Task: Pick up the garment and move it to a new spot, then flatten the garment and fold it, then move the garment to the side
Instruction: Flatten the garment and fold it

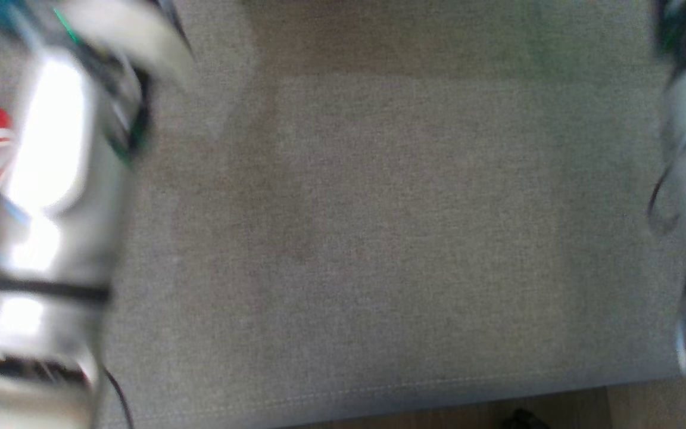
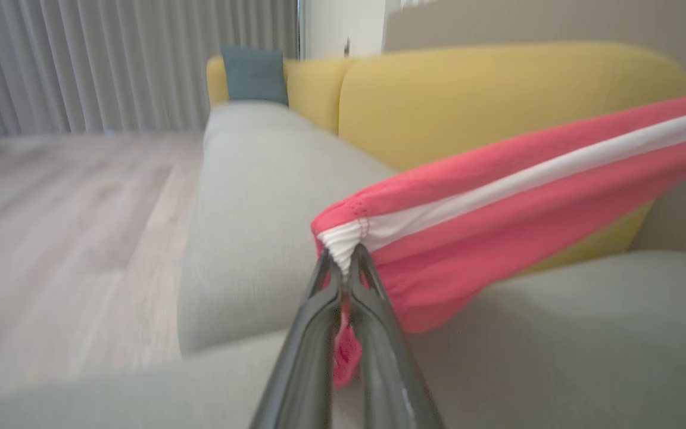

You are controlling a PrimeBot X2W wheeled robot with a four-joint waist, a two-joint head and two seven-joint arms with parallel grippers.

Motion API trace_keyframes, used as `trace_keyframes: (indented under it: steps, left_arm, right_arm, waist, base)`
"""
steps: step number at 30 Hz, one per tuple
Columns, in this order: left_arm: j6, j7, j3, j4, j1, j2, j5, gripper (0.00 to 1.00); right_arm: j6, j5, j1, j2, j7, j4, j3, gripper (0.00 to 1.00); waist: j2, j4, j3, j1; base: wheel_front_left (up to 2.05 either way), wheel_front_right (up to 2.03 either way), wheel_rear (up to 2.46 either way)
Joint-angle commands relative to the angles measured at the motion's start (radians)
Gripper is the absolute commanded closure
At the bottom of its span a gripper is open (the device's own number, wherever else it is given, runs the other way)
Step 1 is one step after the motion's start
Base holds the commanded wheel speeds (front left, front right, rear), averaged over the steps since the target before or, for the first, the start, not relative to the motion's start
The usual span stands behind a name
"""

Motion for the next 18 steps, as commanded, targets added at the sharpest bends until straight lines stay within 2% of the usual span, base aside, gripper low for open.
trace_keyframes:
  steps: [1, 5, 9, 13, 18]
  left_arm:
    - [0.006, -0.005, 0.050, -0.023, 0.057, 0.008, -0.006, 1.00]
    - [0.014, -0.005, 0.125, -0.033, 0.255, -0.054, -0.010, 1.00]
    - [0.011, -0.005, 0.172, -0.058, 0.421, -0.092, 0.024, 1.00]
    - [0.007, -0.005, 0.226, -0.073, 0.579, -0.121, 0.048, 1.00]
    - [0.004, -0.005, 0.278, -0.092, 0.683, -0.133, 0.052, 1.00]
  right_arm:
    - [-0.001, 0.035, 0.073, 0.000, -0.001, -0.049, 0.028, 1.00]
    - [-0.001, 0.124, 0.275, -0.007, -0.001, -0.082, 0.065, 1.00]
    - [-0.001, 0.193, 0.453, -0.013, -0.001, -0.111, 0.089, 1.00]
    - [-0.001, 0.258, 0.642, -0.016, -0.001, -0.144, 0.114, 1.00]
    - [-0.001, 0.295, 0.772, -0.017, -0.001, -0.149, 0.127, 1.00]
  waist:
    - [0.0000, -0.001, -0.012, -0.0001]
    - [0.0000, -0.020, -0.044, -0.0001]
    - [0.0000, -0.035, -0.085, -0.0001]
    - [0.0000, -0.044, -0.149, -0.0001]
    - [0.0000, -0.047, -0.214, -0.0001]
  base:
    - [0.00, 0.00, 0.00]
    - [0.00, 0.00, 0.00]
    - [0.00, 0.00, 0.00]
    - [0.00, 0.00, 0.00]
    - [0.00, 0.00, 0.00]
